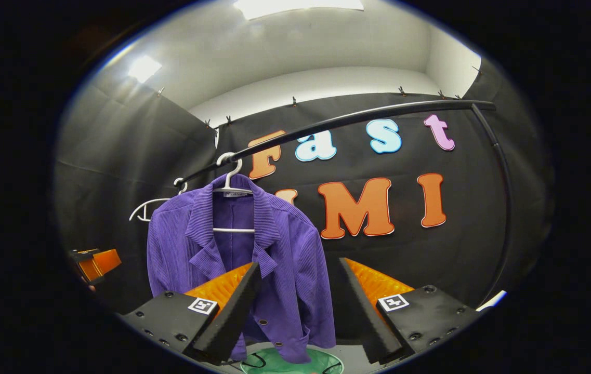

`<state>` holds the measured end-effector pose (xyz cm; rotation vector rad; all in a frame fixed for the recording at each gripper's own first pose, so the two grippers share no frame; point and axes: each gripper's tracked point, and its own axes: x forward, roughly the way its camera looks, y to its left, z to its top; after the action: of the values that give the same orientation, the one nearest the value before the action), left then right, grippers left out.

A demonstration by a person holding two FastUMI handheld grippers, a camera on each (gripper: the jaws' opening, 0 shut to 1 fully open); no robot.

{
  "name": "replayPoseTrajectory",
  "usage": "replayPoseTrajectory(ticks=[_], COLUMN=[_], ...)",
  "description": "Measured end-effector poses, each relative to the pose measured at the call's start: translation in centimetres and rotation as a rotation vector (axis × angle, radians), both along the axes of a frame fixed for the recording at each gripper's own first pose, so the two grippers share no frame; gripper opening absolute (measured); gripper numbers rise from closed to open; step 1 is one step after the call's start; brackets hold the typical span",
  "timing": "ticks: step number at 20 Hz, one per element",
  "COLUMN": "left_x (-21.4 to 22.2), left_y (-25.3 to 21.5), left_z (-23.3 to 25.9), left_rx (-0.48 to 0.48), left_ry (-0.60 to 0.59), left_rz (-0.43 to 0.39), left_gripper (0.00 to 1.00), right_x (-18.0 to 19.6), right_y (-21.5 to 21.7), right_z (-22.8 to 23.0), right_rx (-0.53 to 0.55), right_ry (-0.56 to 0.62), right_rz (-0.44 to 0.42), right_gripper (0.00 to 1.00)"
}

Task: Grasp the clothes on the hanger with both hands and then place them into the laundry hamper below.

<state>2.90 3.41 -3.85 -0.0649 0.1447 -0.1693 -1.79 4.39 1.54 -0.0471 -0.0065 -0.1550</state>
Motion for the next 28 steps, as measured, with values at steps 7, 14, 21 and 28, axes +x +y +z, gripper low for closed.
replayPoseTrajectory(ticks=[7,14,21,28], left_x=[0.2,-1.0,-2.5,0.4], left_y=[-1.1,-2.7,-5.5,-9.1], left_z=[-1.3,-0.7,0.2,-0.9], left_rx=[0.000,0.018,0.111,0.060], left_ry=[0.023,-0.025,-0.038,-0.051], left_rz=[0.107,0.253,0.247,0.033], left_gripper=[0.95,0.95,0.92,0.92], right_x=[4.8,11.7,17.3,19.8], right_y=[-0.8,0.2,3.8,-0.8], right_z=[-3.4,-7.6,-13.6,-14.6], right_rx=[0.044,0.119,0.223,0.153], right_ry=[0.054,0.104,0.189,0.193], right_rz=[0.144,0.306,0.352,0.216], right_gripper=[0.97,0.97,0.98,0.77])
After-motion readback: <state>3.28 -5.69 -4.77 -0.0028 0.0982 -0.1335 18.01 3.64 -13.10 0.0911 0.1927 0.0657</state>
